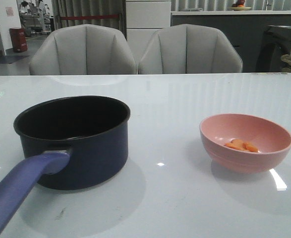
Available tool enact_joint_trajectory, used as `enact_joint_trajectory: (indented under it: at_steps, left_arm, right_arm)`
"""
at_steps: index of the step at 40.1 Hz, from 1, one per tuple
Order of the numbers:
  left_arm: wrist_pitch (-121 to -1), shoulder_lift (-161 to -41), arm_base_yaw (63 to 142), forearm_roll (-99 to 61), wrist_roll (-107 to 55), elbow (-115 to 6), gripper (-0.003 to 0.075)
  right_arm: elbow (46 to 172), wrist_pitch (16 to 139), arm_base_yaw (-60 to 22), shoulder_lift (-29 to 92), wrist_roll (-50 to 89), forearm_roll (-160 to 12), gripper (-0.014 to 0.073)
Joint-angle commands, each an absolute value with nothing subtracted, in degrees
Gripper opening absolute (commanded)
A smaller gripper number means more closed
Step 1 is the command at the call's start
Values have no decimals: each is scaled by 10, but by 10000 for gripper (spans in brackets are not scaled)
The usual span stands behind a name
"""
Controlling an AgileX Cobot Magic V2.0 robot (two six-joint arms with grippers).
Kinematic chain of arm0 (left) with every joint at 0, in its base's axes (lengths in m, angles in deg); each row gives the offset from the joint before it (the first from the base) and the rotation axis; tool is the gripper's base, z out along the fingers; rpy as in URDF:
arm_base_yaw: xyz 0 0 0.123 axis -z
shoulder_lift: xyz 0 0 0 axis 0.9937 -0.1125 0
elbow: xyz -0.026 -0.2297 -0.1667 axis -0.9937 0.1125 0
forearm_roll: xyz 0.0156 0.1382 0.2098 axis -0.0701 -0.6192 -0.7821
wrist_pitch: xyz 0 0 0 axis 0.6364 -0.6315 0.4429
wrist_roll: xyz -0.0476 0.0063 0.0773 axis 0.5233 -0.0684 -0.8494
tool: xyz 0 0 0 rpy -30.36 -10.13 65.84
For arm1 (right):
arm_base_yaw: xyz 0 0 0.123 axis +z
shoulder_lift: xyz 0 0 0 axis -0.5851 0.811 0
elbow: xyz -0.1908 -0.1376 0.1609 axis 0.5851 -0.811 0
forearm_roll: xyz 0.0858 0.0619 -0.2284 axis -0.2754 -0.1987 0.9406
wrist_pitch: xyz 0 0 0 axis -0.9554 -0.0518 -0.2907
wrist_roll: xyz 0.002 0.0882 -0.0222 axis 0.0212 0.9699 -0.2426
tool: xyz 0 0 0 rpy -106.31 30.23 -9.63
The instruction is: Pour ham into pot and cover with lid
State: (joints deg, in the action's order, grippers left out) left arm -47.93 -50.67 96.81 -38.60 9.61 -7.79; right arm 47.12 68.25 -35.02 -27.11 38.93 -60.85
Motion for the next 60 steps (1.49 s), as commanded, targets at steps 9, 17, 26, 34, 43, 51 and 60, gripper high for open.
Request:
enact_joint_trajectory:
  at_steps: [9,17,26,34,43,51,60]
  left_arm:
    - [-428,-510,972,-381,96,-92,447]
    - [-428,-510,972,-381,96,-92,447]
    - [-428,-510,972,-381,96,-92,447]
    - [-428,-510,972,-381,96,-92,447]
    - [-428,-510,972,-381,96,-92,447]
    - [-428,-509,972,-381,96,-92,447]
    - [-428,-509,972,-381,96,-92,447]
  right_arm:
    - [494,547,-353,-277,403,-620,141]
    - [629,703,-353,-180,403,-623,141]
    - [688,752,-353,-74,403,-631,141]
    - [694,746,-353,-11,404,-676,176]
    - [756,828,-353,104,404,-676,443]
    - [829,881,-353,229,404,-685,470]
    - [931,955,-353,403,394,-716,463]
